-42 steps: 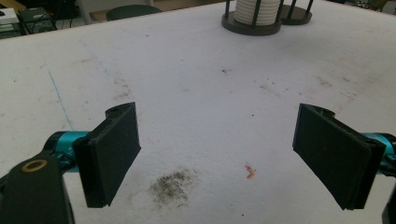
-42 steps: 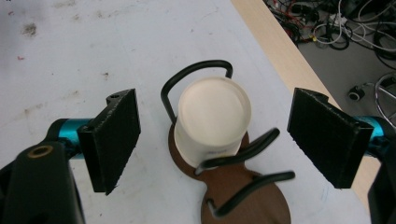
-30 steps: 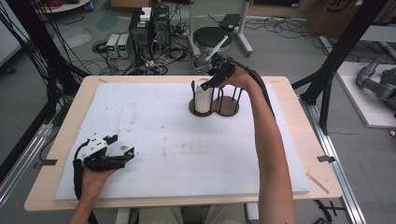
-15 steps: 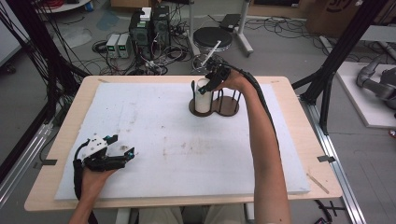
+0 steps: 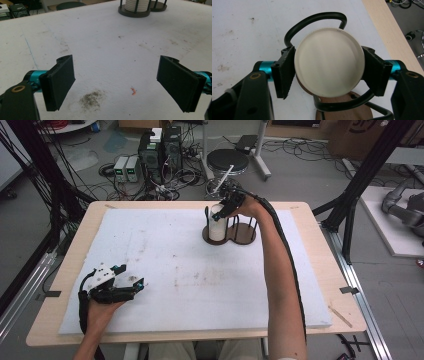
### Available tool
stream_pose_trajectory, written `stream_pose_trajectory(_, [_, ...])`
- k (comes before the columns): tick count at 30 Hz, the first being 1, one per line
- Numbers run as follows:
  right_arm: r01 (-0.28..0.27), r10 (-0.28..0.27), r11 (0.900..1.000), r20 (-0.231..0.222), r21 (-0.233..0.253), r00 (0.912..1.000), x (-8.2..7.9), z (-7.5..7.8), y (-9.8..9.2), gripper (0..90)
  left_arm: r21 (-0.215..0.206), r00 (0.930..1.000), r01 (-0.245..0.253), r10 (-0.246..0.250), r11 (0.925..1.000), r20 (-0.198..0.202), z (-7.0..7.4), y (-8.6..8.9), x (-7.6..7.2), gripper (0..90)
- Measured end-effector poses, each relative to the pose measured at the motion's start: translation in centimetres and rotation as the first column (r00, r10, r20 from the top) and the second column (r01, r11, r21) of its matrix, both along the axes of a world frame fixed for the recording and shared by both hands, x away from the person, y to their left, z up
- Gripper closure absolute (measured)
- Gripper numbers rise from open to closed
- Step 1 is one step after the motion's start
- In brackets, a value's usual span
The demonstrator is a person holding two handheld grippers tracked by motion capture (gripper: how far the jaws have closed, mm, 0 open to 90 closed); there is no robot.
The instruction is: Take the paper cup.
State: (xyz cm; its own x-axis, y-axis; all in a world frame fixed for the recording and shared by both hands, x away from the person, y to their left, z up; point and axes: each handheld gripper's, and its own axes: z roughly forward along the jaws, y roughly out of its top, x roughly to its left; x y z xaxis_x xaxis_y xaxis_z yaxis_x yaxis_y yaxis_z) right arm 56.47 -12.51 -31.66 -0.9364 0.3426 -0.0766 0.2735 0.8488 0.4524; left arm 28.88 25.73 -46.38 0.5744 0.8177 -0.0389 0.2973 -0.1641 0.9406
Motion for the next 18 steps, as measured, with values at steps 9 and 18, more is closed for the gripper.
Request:
stream_pose_trajectory(9, [0.002, -0.002, 1.0, 0.001, -0.003, 1.0, -0.01, 0.04, 0.09, 33.7, 0.005, 1.0, 0.001, -0.001, 1.0, -0.004, 0.01, -0.04, 0.01, 14.6])
stream_pose_trajectory(18, [0.014, -0.014, 1.0, 0.004, -0.007, 0.9999, -0.11, 0.23, 0.16, 34.3, 0.009, 1.0, 0.001, -0.001, 1.0, -0.003, 0.01, -0.1, 0.03, 14.6])
